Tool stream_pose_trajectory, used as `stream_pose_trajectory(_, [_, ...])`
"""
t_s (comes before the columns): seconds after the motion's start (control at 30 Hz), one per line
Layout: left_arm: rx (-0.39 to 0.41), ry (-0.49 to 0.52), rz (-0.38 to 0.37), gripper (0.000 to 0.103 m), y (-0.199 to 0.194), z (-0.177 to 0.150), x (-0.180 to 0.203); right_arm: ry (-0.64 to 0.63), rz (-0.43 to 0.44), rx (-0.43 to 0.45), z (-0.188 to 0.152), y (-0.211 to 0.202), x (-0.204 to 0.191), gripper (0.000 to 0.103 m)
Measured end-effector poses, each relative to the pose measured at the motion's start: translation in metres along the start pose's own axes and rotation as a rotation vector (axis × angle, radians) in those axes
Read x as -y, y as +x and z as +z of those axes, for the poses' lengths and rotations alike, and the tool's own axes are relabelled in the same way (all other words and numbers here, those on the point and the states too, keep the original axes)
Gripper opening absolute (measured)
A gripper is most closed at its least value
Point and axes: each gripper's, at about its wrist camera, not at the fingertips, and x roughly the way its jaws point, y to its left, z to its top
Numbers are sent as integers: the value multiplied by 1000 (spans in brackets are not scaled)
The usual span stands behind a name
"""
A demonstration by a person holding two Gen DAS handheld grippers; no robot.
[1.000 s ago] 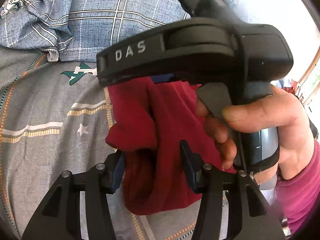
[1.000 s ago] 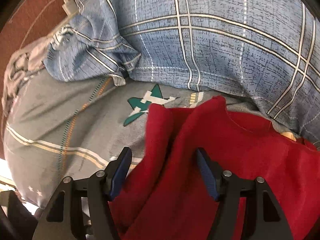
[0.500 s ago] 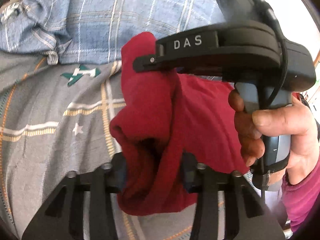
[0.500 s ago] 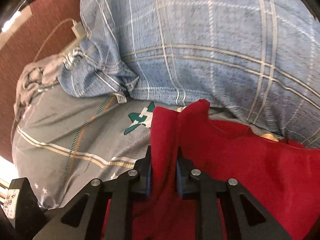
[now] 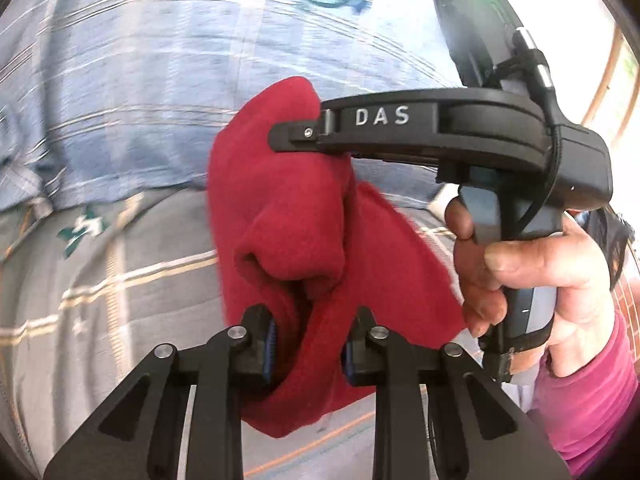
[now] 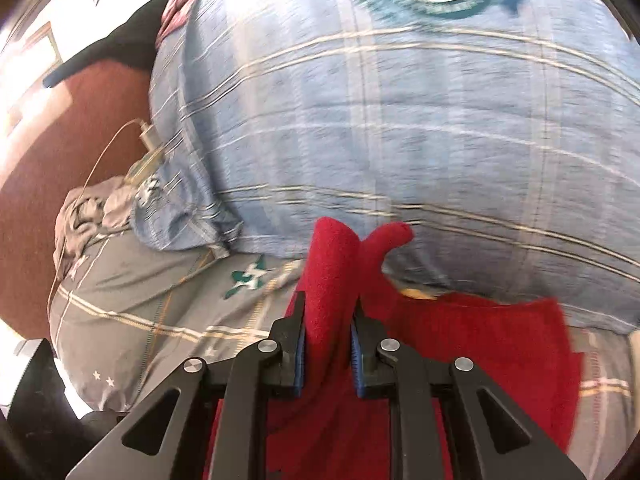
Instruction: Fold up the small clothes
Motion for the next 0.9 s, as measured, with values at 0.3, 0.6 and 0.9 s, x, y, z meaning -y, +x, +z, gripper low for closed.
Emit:
stream_pose_trajectory(0.3, [-64,88,-47,20,63,9,73,133,-98,21,-24,-38,99,16])
stream_pose_trajectory(0.6, [-121,118,-75,46,115,-8,95,301,-136,-54,-67,-4,174,16])
stream_pose_trajectory(0.9, [-105,143,-104,61,47,-13,55,394,-61,42,-87,-61,175,69])
